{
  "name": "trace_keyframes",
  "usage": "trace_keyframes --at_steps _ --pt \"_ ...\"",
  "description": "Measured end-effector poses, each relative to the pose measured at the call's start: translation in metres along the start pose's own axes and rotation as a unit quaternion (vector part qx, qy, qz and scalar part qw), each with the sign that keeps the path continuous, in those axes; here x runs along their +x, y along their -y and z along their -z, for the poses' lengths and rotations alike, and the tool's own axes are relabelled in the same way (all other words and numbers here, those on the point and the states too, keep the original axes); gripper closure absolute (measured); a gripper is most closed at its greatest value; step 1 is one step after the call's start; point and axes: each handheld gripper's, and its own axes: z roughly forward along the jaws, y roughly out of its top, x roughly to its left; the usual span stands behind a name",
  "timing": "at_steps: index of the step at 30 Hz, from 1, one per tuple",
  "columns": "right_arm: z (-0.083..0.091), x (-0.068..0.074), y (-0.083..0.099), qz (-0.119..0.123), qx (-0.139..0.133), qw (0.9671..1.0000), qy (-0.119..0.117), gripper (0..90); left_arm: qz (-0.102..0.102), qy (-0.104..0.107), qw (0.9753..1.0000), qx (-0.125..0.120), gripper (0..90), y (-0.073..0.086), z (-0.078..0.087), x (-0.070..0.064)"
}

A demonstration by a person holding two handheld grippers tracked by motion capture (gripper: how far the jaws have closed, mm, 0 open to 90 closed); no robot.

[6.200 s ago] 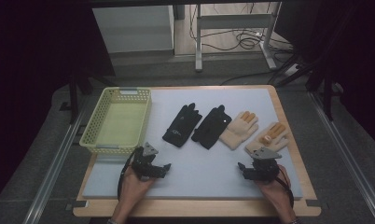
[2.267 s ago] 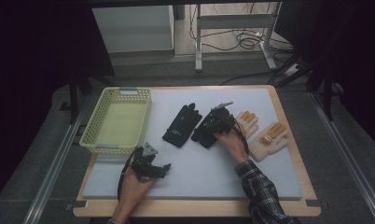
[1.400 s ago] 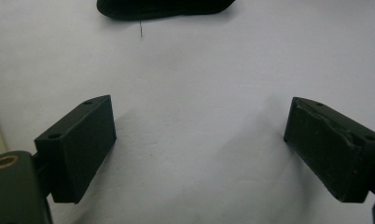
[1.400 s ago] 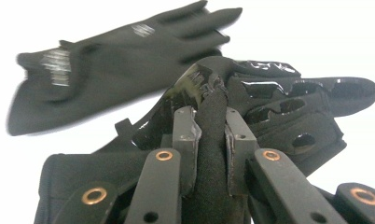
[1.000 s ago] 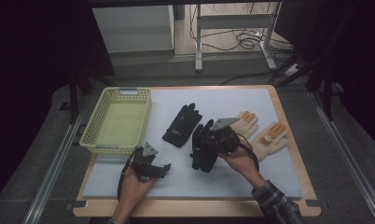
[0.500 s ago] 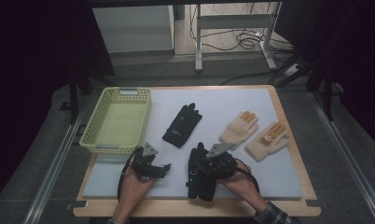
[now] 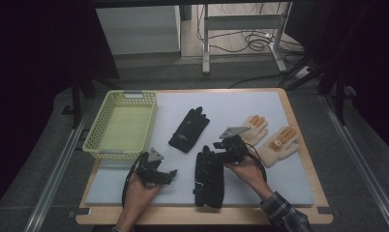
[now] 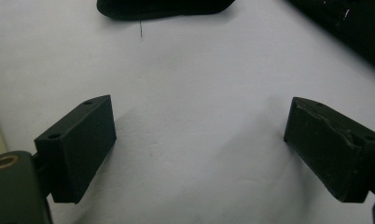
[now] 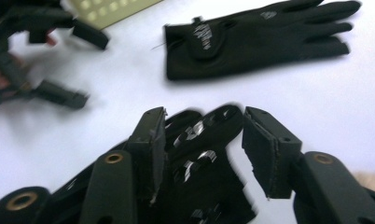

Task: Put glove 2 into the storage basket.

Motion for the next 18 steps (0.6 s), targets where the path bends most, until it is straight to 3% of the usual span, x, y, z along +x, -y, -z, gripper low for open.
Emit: trace_keyframes --at_steps 5,18 --pt "-0.018 -0.011 -0.014 -0.010 -0.001 0.9999 0.003 50.8 -0.001 0.000 1.0000 0.000 9.0 0.000 0.000 0.000" --pt "-0.072 -0.022 -0.051 0.006 0.019 0.9990 0.041 45.7 -0.001 0.000 1.0000 0.000 9.0 0.000 0.000 0.000"
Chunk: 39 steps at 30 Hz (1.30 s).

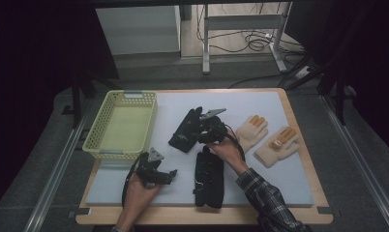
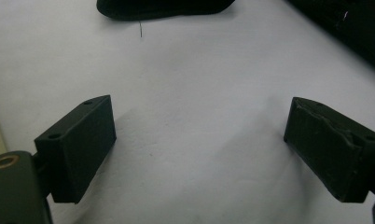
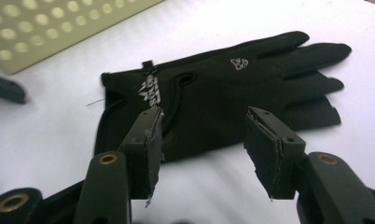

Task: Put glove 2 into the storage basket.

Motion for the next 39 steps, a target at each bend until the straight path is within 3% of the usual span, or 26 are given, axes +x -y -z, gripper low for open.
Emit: trace_keyframes --at_steps 8,15,18,22,28,31,34,39 --pt "-0.034 -0.009 -0.011 -0.006 0.018 0.9998 0.011 33.3 0.001 0.000 1.0000 -0.001 9.0 0.000 0.000 0.000" --pt "-0.052 -0.017 -0.013 -0.015 0.025 0.9993 0.025 26.0 0.001 0.001 1.0000 -0.001 9.0 0.000 0.000 0.000" --pt "-0.059 -0.017 -0.009 0.004 0.020 0.9994 0.026 26.4 0.001 0.001 1.0000 -0.001 9.0 0.000 0.000 0.000" --pt "-0.059 -0.019 -0.007 -0.006 0.017 0.9998 0.011 41.9 0.001 0.001 1.0000 0.000 9.0 0.000 0.000 0.000" --pt "-0.056 -0.019 -0.008 -0.023 0.017 0.9992 0.026 64.6 0.001 0.001 1.0000 0.000 9.0 0.000 0.000 0.000" --pt "-0.055 -0.014 -0.009 -0.002 0.020 0.9989 0.043 75.0 0.001 0.001 1.0000 0.000 9.0 0.000 0.000 0.000" --pt "-0.054 -0.010 -0.011 0.016 0.027 0.9982 0.050 79.7 0.002 0.002 1.0000 0.000 9.0 0.000 0.000 0.000" --pt "-0.050 -0.013 -0.012 0.014 0.023 0.9988 0.041 84.0 0.003 0.003 1.0000 -0.001 9.0 0.000 0.000 0.000"
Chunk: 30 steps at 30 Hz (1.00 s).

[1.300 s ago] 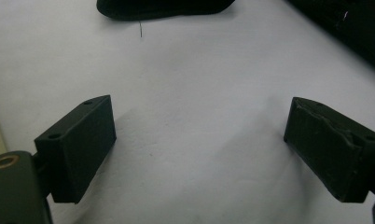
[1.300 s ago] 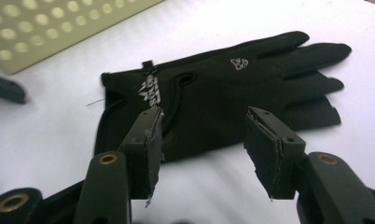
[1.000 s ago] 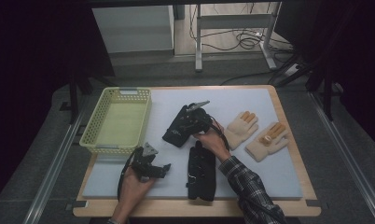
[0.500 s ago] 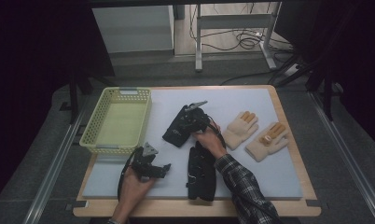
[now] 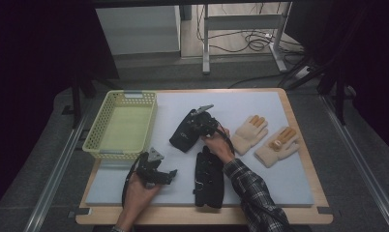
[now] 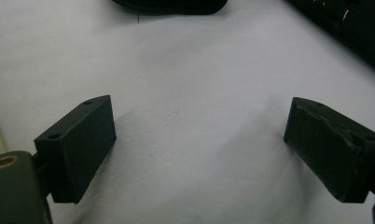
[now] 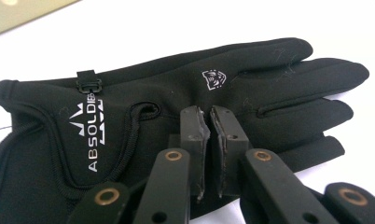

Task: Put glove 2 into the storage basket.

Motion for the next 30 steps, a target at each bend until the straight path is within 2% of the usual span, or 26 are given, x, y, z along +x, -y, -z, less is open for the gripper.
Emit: trace_keyframes --at_steps 5,19,30 --pt "0.010 0.002 -0.003 0.011 -0.010 0.9999 -0.006 87.8 -0.001 0.000 1.0000 0.000 9.0 0.000 0.000 0.000" --pt "0.046 0.011 -0.007 0.030 -0.040 0.9983 -0.031 88.1 -0.001 -0.001 1.0000 0.001 9.0 0.000 0.000 0.000" --pt "0.081 0.018 -0.007 0.026 -0.066 0.9953 -0.065 88.1 -0.002 0.000 1.0000 0.000 9.0 0.000 0.000 0.000"
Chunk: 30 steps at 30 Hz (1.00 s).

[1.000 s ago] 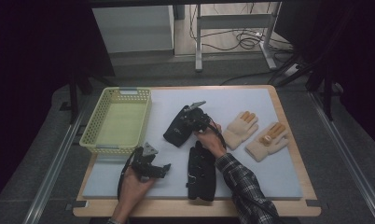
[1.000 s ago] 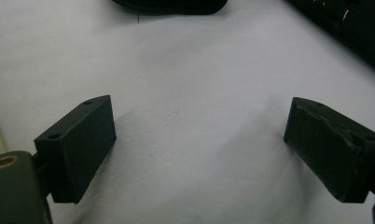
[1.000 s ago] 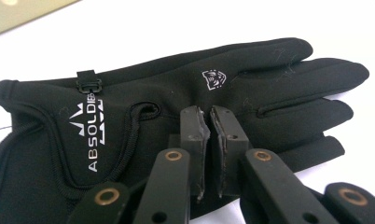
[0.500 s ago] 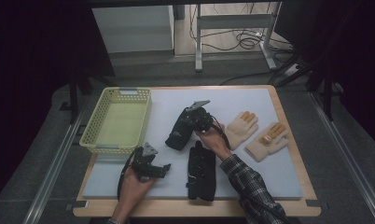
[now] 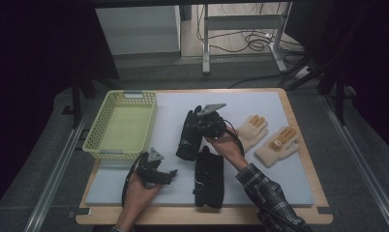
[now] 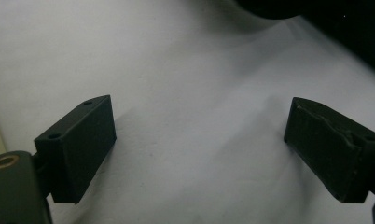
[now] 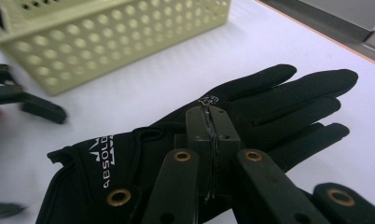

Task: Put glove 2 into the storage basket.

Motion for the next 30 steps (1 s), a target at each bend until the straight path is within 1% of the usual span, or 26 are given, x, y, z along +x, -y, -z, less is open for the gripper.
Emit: trace_keyframes --at_steps 7,12,16,17,19,24,27,30 --pt "0.023 0.009 0.002 0.000 -0.013 0.9997 -0.022 88.1 -0.001 -0.001 1.0000 0.000 9.0 0.000 0.000 0.000" --pt "0.045 0.019 0.006 0.008 -0.016 0.9989 -0.044 88.1 0.001 -0.001 1.0000 -0.001 9.0 0.000 0.000 0.000" --pt "0.062 0.030 0.015 0.017 -0.013 0.9979 -0.061 88.1 0.001 -0.001 1.0000 -0.001 9.0 0.000 0.000 0.000" --pt "0.069 0.035 0.020 0.022 -0.010 0.9975 -0.066 88.0 0.001 -0.001 1.0000 -0.001 9.0 0.000 0.000 0.000" --pt "0.077 0.040 0.026 0.026 -0.007 0.9970 -0.072 88.0 0.003 -0.001 1.0000 -0.001 9.0 0.000 0.000 -0.001" --pt "0.094 0.051 0.047 0.027 -0.002 0.9959 -0.086 88.0 0.001 -0.001 1.0000 0.001 9.0 0.000 0.000 0.000" --pt "0.099 0.056 0.060 0.023 0.003 0.9955 -0.092 88.0 0.002 -0.001 1.0000 0.000 9.0 0.000 0.000 -0.001" --pt "0.098 0.059 0.075 0.022 0.011 0.9953 -0.093 88.0 0.001 -0.001 1.0000 0.000 9.0 0.000 0.000 -0.001"
